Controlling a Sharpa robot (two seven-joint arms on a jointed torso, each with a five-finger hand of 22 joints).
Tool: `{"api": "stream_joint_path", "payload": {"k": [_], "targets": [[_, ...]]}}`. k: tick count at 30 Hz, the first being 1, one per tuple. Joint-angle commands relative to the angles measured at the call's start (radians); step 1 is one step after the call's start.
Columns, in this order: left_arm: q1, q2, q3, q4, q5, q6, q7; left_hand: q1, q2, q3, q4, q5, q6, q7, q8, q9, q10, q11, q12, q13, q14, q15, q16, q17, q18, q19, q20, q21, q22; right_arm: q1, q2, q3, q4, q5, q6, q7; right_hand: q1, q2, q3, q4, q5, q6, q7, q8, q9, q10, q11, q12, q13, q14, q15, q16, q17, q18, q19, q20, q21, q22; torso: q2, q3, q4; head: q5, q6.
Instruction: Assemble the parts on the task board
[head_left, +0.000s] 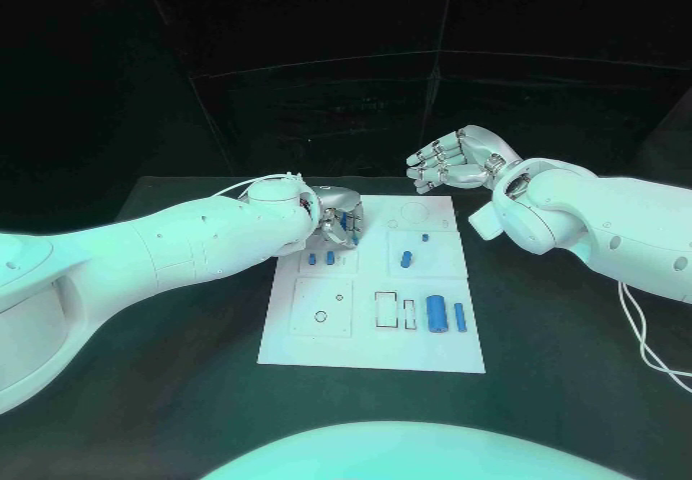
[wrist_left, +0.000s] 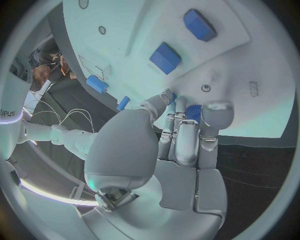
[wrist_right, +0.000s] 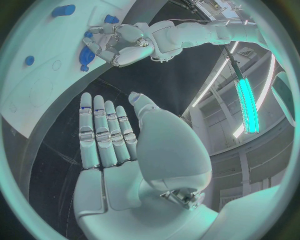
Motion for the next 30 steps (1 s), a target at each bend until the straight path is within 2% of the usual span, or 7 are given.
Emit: {"api": "stream_joint_path", "payload": {"k": [1, 10, 15, 18, 24, 26, 30], "targets": [[-0.006, -0.004, -0.003, 0.006, -0.007, -0.021, 0.028, -0.001, 0.01, 0.009, 0.0, 0.003, 0.01, 0.001, -0.008, 0.001, 0.01, -0.001, -0.009, 0.001, 0.011, -0.007, 0.003, -0.002, -0.011, 0.009, -0.003, 0.01, 0.008, 0.002, 0.0, 0.001, 0.001, -0.008, 0.009, 0.004, -0.007, 0.004, 0.008, -0.001, 0.004, 0.008, 0.0, -0.004, -0.001, 0.005, 0.001, -0.004, -0.001, 0.007, 0.0, -0.003, -0.002, 0.005, 0.008, 0.0, -0.005, 0.0, -0.001, -0.0007, 0.0005, 0.0, 0.0], [-0.007, -0.023, -0.003, 0.022, -0.002, -0.077, 0.035, -0.004, 0.014, 0.016, -0.004, 0.002, 0.02, 0.002, -0.015, 0.001, 0.022, -0.002, -0.02, 0.001, 0.011, -0.008, 0.003, -0.006, -0.012, 0.013, -0.005, 0.019, 0.019, 0.002, -0.001, 0.001, 0.001, -0.01, 0.01, 0.004, -0.007, 0.004, 0.008, -0.001, 0.004, 0.008, 0.0, -0.004, -0.001, 0.005, 0.001, -0.004, -0.001, 0.007, 0.0, -0.003, -0.002, 0.005, 0.008, 0.0, -0.005, 0.0, -0.001, -0.0011, 0.0012, 0.0, 0.003], [-0.007, -0.045, 0.001, 0.05, 0.0, -0.092, 0.03, -0.006, 0.015, 0.017, -0.004, 0.002, 0.021, 0.003, -0.016, 0.001, 0.023, -0.001, -0.023, 0.001, 0.011, -0.008, 0.003, -0.005, -0.013, 0.013, -0.005, 0.019, 0.02, 0.002, -0.001, 0.001, 0.0, -0.011, 0.01, 0.004, -0.007, 0.004, 0.008, -0.001, 0.004, 0.008, 0.0, -0.004, -0.001, 0.005, 0.001, -0.004, -0.001, 0.007, 0.0, -0.003, -0.002, 0.005, 0.008, 0.0, -0.005, 0.0, -0.001, -0.001, 0.001, 0.003, 0.003], [-0.007, -0.059, 0.011, 0.069, 0.002, -0.096, 0.026, -0.006, 0.015, 0.017, -0.004, 0.002, 0.021, 0.003, -0.016, 0.001, 0.023, -0.001, -0.023, 0.001, 0.011, -0.008, 0.003, -0.005, -0.013, 0.013, -0.005, 0.019, 0.02, 0.002, -0.002, 0.001, -0.001, -0.011, 0.01, 0.004, -0.007, 0.004, 0.008, -0.001, 0.004, 0.008, 0.0, -0.004, -0.001, 0.005, 0.001, -0.004, -0.001, 0.007, 0.0, -0.003, -0.002, 0.005, 0.008, 0.0, -0.005, 0.0, -0.002, -0.0012, 0.0018, 0.003, 0.004], [-0.007, -0.106, 0.048, 0.123, 0.011, -0.092, 0.01, -0.007, 0.014, 0.018, -0.005, 0.002, 0.022, 0.003, -0.019, 0.001, 0.025, -0.001, -0.026, 0.001, 0.012, -0.008, 0.004, -0.005, -0.013, 0.013, -0.005, 0.021, 0.022, 0.002, -0.004, 0.001, -0.003, -0.011, 0.011, 0.003, -0.007, 0.004, 0.008, -0.001, 0.004, 0.008, 0.0, -0.004, -0.001, 0.005, 0.001, -0.004, -0.001, 0.007, 0.0, -0.003, -0.002, 0.005, 0.008, 0.0, -0.005, 0.0, -0.002, -0.0006, 0.0024, 0.005, 0.008], [-0.007, -0.122, 0.055, 0.133, 0.012, -0.088, 0.005, -0.008, 0.013, 0.017, -0.005, 0.002, 0.023, 0.004, -0.02, 0.001, 0.026, -0.001, -0.028, 0.001, 0.012, -0.008, 0.004, -0.004, -0.014, 0.014, -0.005, 0.023, 0.024, 0.002, -0.005, 0.001, -0.003, -0.011, 0.012, 0.002, -0.007, 0.004, 0.008, -0.001, 0.004, 0.008, 0.0, -0.004, -0.001, 0.005, 0.001, -0.004, -0.001, 0.007, 0.0, -0.003, -0.002, 0.005, 0.008, 0.0, -0.005, 0.0, -0.002, -0.0003, 0.0031, 0.008, 0.01], [-0.007, -0.147, 0.061, 0.143, 0.013, -0.067, -0.001, -0.009, 0.011, 0.017, -0.006, 0.002, 0.024, 0.004, -0.021, 0.001, 0.027, -0.001, -0.029, 0.001, 0.012, -0.008, 0.004, -0.004, -0.014, 0.014, -0.005, 0.023, 0.025, 0.002, -0.006, 0.001, -0.003, -0.012, 0.014, 0.001, -0.007, 0.004, 0.008, -0.001, 0.004, 0.008, 0.0, -0.004, -0.001, 0.005, 0.001, -0.004, -0.001, 0.007, 0.0, -0.003, -0.002, 0.005, 0.008, 0.0, -0.005, 0.0, -0.002, -0.0005, 0.002, 0.006, 0.01]]}}
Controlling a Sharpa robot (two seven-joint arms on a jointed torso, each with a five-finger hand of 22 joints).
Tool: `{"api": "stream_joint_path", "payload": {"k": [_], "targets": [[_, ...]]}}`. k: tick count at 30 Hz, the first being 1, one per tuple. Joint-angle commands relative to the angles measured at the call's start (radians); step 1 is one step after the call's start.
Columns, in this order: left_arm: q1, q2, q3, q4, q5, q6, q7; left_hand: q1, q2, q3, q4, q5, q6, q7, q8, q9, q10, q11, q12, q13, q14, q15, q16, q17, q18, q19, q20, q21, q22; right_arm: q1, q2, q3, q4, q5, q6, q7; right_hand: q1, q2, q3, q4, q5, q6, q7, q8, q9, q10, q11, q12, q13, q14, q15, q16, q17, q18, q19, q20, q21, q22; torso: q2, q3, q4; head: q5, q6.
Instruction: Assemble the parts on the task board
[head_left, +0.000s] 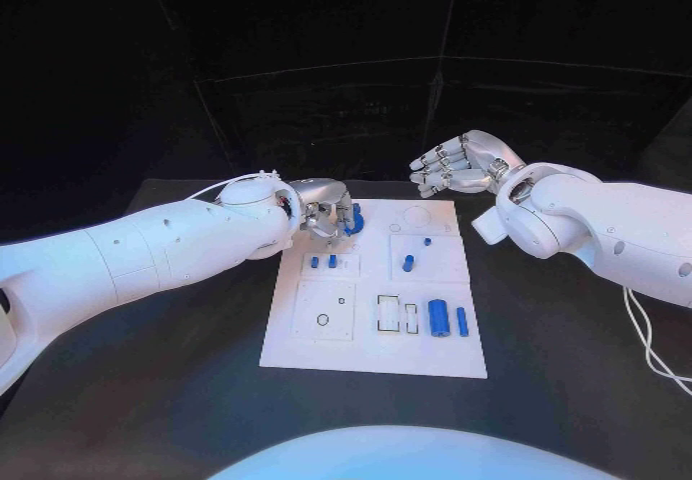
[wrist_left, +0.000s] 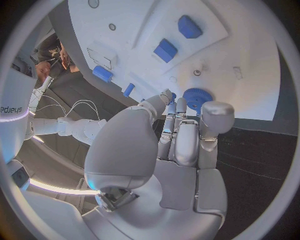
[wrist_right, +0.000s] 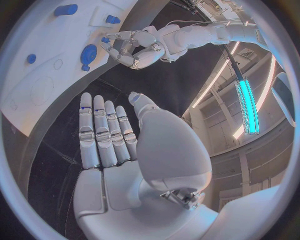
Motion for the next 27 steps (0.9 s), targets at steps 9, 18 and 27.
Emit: {"api": "stream_joint_path", "payload": {"k": [9, 18, 27], "targets": [[0.0, -0.051, 0.006, 0.013, 0.009, 0.063, -0.026, -0.013, -0.003, 0.004, -0.001, 0.001, 0.008, 0.001, -0.019, -0.001, 0.008, 0.001, -0.02, 0.001, 0.012, -0.005, 0.005, -0.003, -0.015, 0.008, 0.002, 0.004, 0.004, 0.002, -0.006, 0.001, 0.001, -0.011, 0.016, 0.001, -0.01, 0.001, 0.01, -0.001, 0.004, 0.01, -0.001, -0.005, -0.001, 0.008, 0.0, -0.006, -0.001, 0.01, 0.0, -0.004, -0.003, 0.005, 0.011, -0.001, -0.007, 0.0, 0.001, -0.0007, -0.0011, 0.005, 0.002], [-0.004, -0.054, 0.006, -0.001, 0.009, 0.083, -0.031, -0.018, -0.007, 0.001, -0.001, 0.001, 0.012, 0.001, -0.022, 0.0, 0.012, 0.001, -0.024, 0.001, 0.012, -0.005, 0.004, -0.004, -0.015, 0.008, 0.003, 0.005, 0.005, 0.002, -0.006, 0.001, 0.002, -0.013, 0.016, 0.001, -0.01, 0.001, 0.01, -0.001, 0.004, 0.01, -0.001, -0.005, -0.001, 0.008, 0.0, -0.006, -0.001, 0.01, 0.0, -0.004, -0.003, 0.005, 0.011, -0.001, -0.007, 0.0, 0.003, 0.0, -0.0031, 0.008, 0.002], [-0.009, -0.048, 0.005, -0.016, 0.009, 0.101, -0.043, -0.019, -0.008, 0.0, -0.001, 0.001, 0.014, 0.0, -0.023, 0.0, 0.015, 0.001, -0.026, 0.002, 0.012, -0.006, 0.004, -0.005, -0.015, 0.008, 0.003, 0.006, 0.007, 0.002, -0.006, 0.001, 0.001, -0.013, 0.016, 0.002, -0.01, 0.001, 0.01, -0.001, 0.004, 0.01, -0.001, -0.005, -0.001, 0.008, 0.0, -0.006, -0.001, 0.01, 0.0, -0.004, -0.003, 0.005, 0.011, -0.001, -0.007, 0.0, 0.003, 0.0003, -0.0034, 0.01, -0.002]]}}
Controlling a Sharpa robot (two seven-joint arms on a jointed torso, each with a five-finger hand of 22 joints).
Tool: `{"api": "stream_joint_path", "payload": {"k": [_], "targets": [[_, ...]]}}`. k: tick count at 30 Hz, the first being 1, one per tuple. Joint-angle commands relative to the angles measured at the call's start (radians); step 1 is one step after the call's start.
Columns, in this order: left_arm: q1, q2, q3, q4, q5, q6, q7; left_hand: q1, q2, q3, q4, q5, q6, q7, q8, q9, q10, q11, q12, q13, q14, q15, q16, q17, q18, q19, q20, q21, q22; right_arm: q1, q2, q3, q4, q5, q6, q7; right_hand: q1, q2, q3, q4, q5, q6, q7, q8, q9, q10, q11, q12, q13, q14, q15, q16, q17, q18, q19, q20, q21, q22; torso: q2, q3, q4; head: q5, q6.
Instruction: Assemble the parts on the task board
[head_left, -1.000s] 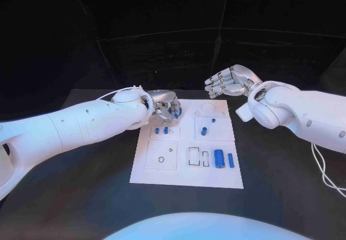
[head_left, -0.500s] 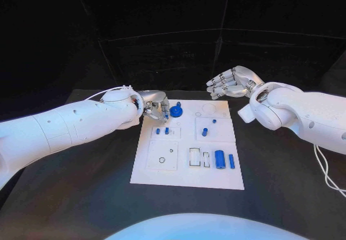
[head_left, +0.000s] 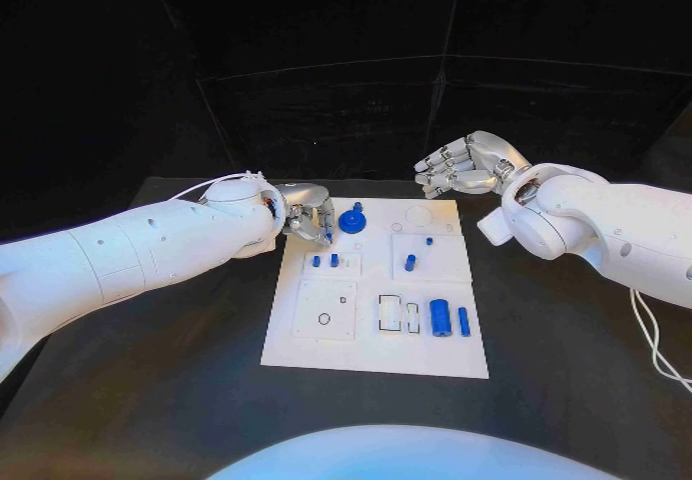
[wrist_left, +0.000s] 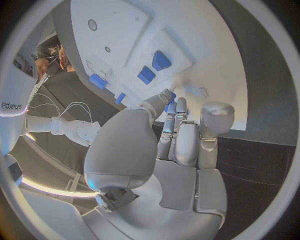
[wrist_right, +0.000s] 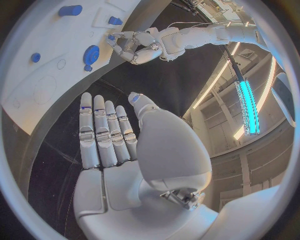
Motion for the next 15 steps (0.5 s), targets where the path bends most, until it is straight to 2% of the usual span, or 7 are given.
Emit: {"api": "stream_joint_path", "payload": {"k": [1, 15], "targets": [[-0.001, 0.003, 0.0, -0.005, 0.004, 0.027, -0.012, -0.012, -0.001, 0.0, -0.001, 0.001, 0.007, 0.0, -0.004, 0.0, 0.008, 0.001, -0.006, 0.001, 0.012, -0.006, 0.004, -0.001, -0.015, 0.008, 0.003, 0.006, 0.001, 0.002, 0.0, 0.001, 0.001, -0.004, 0.007, 0.006, -0.01, 0.001, 0.003, 0.0, 0.004, 0.006, 0.003, -0.005, -0.001, 0.008, 0.0, -0.006, -0.001, 0.007, 0.003, -0.004, -0.001, 0.005, 0.008, 0.003, -0.004, 0.0, 0.0, 0.0003, -0.0006, 0.001, -0.001], [-0.005, 0.006, 0.0, -0.006, 0.004, 0.028, -0.007, -0.012, -0.002, -0.001, -0.002, 0.001, 0.008, -0.001, -0.005, 0.0, 0.01, 0.0, -0.008, 0.001, 0.012, -0.006, 0.005, 0.001, -0.017, 0.009, 0.003, 0.013, 0.009, 0.002, 0.001, 0.001, -0.001, -0.004, 0.007, 0.005, -0.01, 0.001, 0.003, 0.0, 0.004, 0.006, 0.003, -0.005, -0.001, 0.008, 0.0, -0.006, -0.001, 0.007, 0.003, -0.004, -0.001, 0.005, 0.008, 0.003, -0.004, 0.0, -0.001, 0.0, 0.0002, 0.001, -0.003]]}}
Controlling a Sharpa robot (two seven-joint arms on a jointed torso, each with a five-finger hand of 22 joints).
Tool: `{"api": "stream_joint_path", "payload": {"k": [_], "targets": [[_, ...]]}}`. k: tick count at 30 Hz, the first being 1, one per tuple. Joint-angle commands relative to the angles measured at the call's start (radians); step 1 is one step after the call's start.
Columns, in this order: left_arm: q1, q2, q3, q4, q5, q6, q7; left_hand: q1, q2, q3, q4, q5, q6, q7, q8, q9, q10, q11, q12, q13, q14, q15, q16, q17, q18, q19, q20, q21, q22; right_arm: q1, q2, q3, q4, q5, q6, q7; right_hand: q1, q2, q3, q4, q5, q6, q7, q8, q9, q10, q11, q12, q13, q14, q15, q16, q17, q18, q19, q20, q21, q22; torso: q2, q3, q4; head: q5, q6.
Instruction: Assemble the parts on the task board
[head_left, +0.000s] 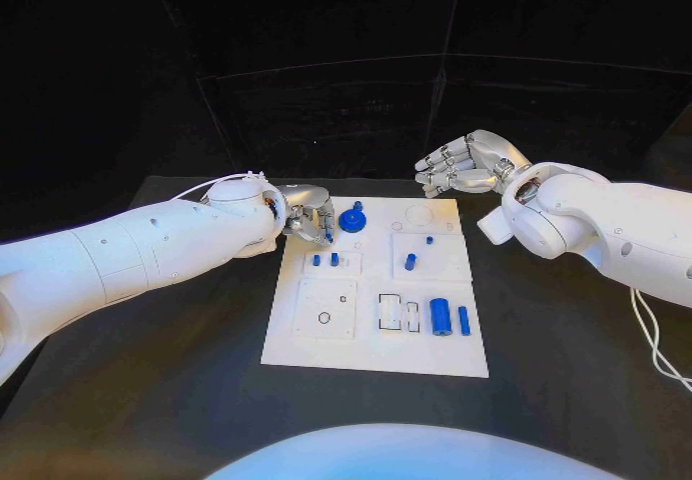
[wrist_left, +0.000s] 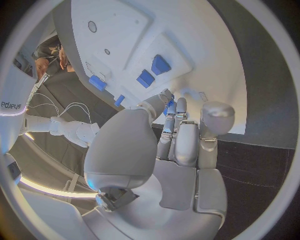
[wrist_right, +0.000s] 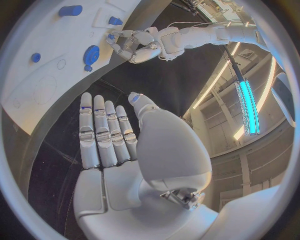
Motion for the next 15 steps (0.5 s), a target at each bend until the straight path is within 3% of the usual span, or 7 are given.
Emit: {"api": "stream_joint_path", "payload": {"k": [1, 15], "targets": [[0.0, 0.0, 0.0, 0.002, 0.003, 0.011, -0.001, -0.009, 0.002, -0.001, -0.002, 0.001, 0.008, -0.001, -0.005, 0.0, 0.007, -0.003, -0.004, 0.001, 0.012, -0.006, 0.005, 0.001, -0.017, 0.006, -0.001, 0.006, 0.001, 0.002, 0.0, 0.001, 0.0, -0.003, 0.006, 0.005, -0.01, 0.001, 0.003, 0.0, 0.004, 0.006, 0.003, -0.005, -0.001, 0.008, 0.0, -0.006, -0.001, 0.007, 0.003, -0.004, -0.002, 0.005, 0.008, 0.003, -0.004, 0.0, -0.001, -0.0003, 0.001, 0.0, -0.001], [-0.001, 0.001, 0.0, 0.006, 0.004, 0.003, 0.003, -0.008, 0.003, -0.001, -0.002, 0.001, 0.009, -0.001, -0.005, 0.0, 0.008, -0.004, -0.004, 0.001, 0.012, -0.006, 0.006, 0.003, -0.017, 0.006, -0.001, 0.007, 0.003, 0.002, 0.002, 0.001, -0.001, -0.003, 0.007, 0.005, -0.01, 0.001, 0.003, 0.0, 0.004, 0.006, 0.003, -0.005, -0.001, 0.008, 0.0, -0.006, -0.001, 0.007, 0.003, -0.004, -0.002, 0.005, 0.008, 0.003, -0.004, 0.0, 0.0, 0.0002, -0.0003, 0.0, -0.003]]}}
